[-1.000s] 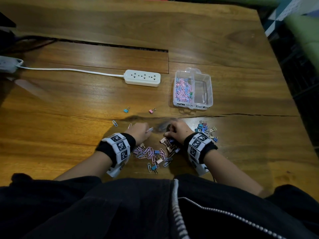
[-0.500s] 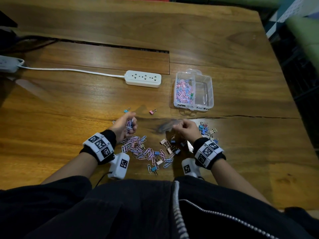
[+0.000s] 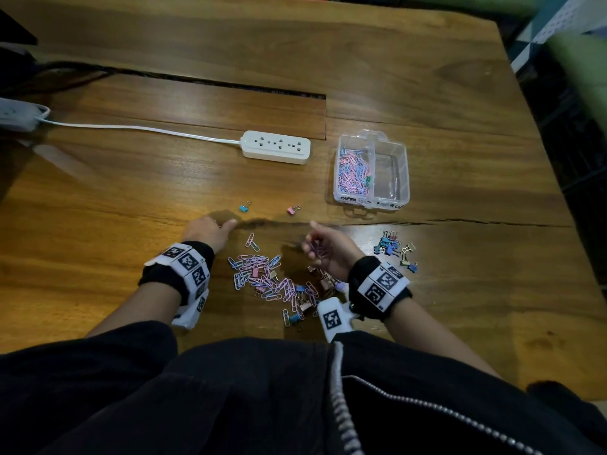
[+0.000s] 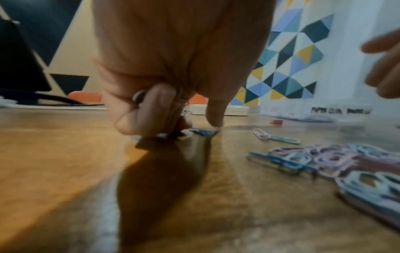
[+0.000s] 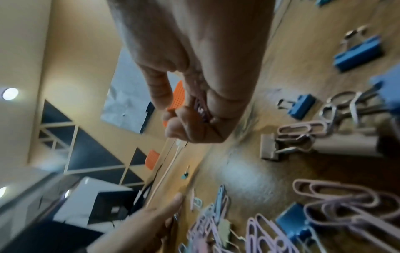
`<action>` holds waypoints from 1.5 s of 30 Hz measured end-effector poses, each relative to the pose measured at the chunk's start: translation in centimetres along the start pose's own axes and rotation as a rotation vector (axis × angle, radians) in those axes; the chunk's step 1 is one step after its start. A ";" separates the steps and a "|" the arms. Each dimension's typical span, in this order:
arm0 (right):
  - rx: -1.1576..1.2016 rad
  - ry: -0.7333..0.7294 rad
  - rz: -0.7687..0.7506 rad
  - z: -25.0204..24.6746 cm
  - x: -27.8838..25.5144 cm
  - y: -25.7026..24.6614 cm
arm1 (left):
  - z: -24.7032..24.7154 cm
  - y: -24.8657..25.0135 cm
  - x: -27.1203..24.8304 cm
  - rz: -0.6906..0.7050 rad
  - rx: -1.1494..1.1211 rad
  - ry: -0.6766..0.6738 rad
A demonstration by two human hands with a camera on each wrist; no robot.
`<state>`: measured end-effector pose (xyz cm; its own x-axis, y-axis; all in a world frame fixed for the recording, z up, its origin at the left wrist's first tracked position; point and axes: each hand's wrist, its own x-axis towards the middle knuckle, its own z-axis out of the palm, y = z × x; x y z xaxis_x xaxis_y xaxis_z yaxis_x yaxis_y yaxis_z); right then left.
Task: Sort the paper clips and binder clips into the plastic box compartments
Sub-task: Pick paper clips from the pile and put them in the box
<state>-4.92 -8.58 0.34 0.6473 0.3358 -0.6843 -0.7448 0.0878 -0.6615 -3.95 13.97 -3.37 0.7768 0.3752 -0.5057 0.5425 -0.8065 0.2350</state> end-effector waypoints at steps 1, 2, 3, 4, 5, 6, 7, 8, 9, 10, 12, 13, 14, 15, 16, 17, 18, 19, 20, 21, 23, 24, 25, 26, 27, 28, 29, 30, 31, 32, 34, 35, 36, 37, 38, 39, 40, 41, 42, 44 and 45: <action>-0.095 0.036 -0.006 0.6 0.3 0.1 | 0.1 0.2 -0.1 -0.002 0.018 -0.005; -0.222 0.073 -0.027 1.2 0.7 0.3 | 0.3 0.4 -0.3 0.005 0.010 -0.013; -0.365 0.102 -0.059 1.8 1.0 0.5 | 0.7 0.7 -0.4 0.025 -0.015 -0.023; -0.519 0.111 -0.103 2.3 1.3 0.8 | 0.9 1.0 -0.8 0.047 -0.052 -0.038; -0.681 0.105 -0.144 2.8 1.5 1.0 | 1.3 1.1 -1.2 0.079 -0.072 -0.043; -0.842 0.091 -0.179 3.2 1.7 1.2 | 1.6 1.2 -1.6 0.106 -0.078 -0.043; -0.991 0.083 -0.211 3.6 1.6 1.3 | 1.9 1.2 -1.9 0.147 -0.061 -0.035; -1.120 0.083 -0.238 3.8 1.5 1.4 | 1.9 1.3 -2.3 0.184 -0.039 -0.033; -1.222 0.083 -0.258 3.9 1.5 1.5 | 2.0 1.2 -2.4 0.223 -0.023 -0.032; -1.294 0.084 -0.269 4.0 1.5 1.6 | 1.8 1.3 -2.6 0.239 -0.045 -0.049; -1.385 0.086 -0.284 4.0 1.5 1.9 | 1.3 1.5 -2.4 0.207 -0.357 -0.144; -1.416 0.081 -0.291 4.0 1.6 2.1 | 1.1 1.5 -2.1 0.168 -0.618 -0.215; -1.445 0.073 -0.289 3.9 1.7 2.3 | 0.8 1.5 -2.0 0.124 -0.875 -0.305; -1.477 0.066 -0.291 3.8 1.7 2.4 | 0.6 1.5 -2.0 0.097 -1.084 -0.384; -1.509 0.064 -0.297 3.7 1.7 2.6 | 0.3 1.5 -2.1 0.085 -1.201 -0.441; -1.544 0.062 -0.311 3.6 1.7 2.7 | 0.1 1.5 -2.2 0.079 -1.256 -0.477; -1.582 0.058 -0.325 3.6 1.7 2.9 | -0.1 1.7 -2.3 0.069 -1.262 -0.494; -1.622 0.051 -0.342 3.6 1.7 3.1 | -0.1 1.8 -2.4 0.056 -1.240 -0.494; -1.657 0.040 -0.367 3.7 1.8 3.3 | -0.1 1.9 -2.5 0.048 -1.188 -0.475; -1.684 0.028 -0.390 3.7 1.8 3.5 | 0.0 2.0 -2.5 0.051 -1.127 -0.454; -1.713 0.007 -0.421 3.8 1.9 3.7 | 0.1 2.0 -2.4 0.070 -1.011 -0.434; -1.719 0.002 -0.426 3.9 2.0 3.7 | 0.2 1.9 -2.3 0.079 -0.982 -0.439; -1.719 -0.003 -0.427 3.9 2.0 3.6 | 0.2 1.9 -2.3 0.079 -0.978 -0.446; -1.719 -0.007 -0.427 3.8 2.1 3.6 | 0.1 1.8 -2.3 0.071 -0.992 -0.448; -1.717 -0.008 -0.430 3.7 2.2 3.6 | 0.1 1.7 -2.3 0.061 -1.005 -0.441; -1.708 -0.007 -0.437 3.6 2.3 3.6 | 0.0 1.8 -2.3 0.059 -0.981 -0.418; -1.696 -0.004 -0.439 3.5 2.3 3.7 | 0.0 1.9 -2.4 0.072 -0.887 -0.369; -1.685 -0.002 -0.440 3.4 2.3 3.7 | -0.1 2.0 -2.5 0.101 -0.729 -0.298; -1.670 0.002 -0.434 3.3 2.3 3.7 | 0.0 2.2 -2.6 0.139 -0.526 -0.218; -1.632 0.017 -0.412 3.2 2.4 3.6 | 0.1 2.2 -2.5 0.179 -0.328 -0.148; -1.477 0.083 -0.342 2.9 2.4 3.2 | 0.5 2.4 -2.4 0.202 -0.053 -0.101; -1.366 0.131 -0.320 2.6 2.5 3.0 | 0.7 2.4 -2.4 0.192 0.050 -0.104; -1.229 0.182 -0.303 2.3 2.7 2.8 | 1.0 2.4 -2.5 0.183 0.146 -0.110; -1.063 0.221 -0.276 2.0 2.7 2.5 | 1.2 2.5 -2.6 0.182 0.224 -0.116; -0.884 0.235 -0.230 1.8 2.6 2.3 | 1.4 2.6 -2.7 0.193 0.273 -0.113; -0.727 0.229 -0.172 1.5 2.5 2.0 | 1.6 2.7 -2.7 0.210 0.299 -0.099; -0.594 0.208 -0.114 1.3 2.3 1.8 | 1.7 2.8 -2.8 0.226 0.308 -0.079; -0.481 0.188 -0.057 1.1 2.0 1.4 | 1.8 3.0 -2.8 0.236 0.305 -0.064; -0.396 0.178 -0.007 1.1 1.7 1.2 | 1.9 3.2 -2.9 0.236 0.292 -0.053; -0.392 0.175 0.022 1.3 1.5 0.9 | 2.4 3.6 -2.9 0.210 0.265 -0.047; -0.469 0.172 0.001 1.5 1.6 1.0 | 2.7 3.9 -2.9 0.195 0.262 -0.042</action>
<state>-4.88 -6.55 -0.90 0.6930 0.1729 -0.6999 -0.6181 -0.3571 -0.7003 -4.97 8.53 -3.21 0.8413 0.1879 -0.5069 0.2804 -0.9533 0.1121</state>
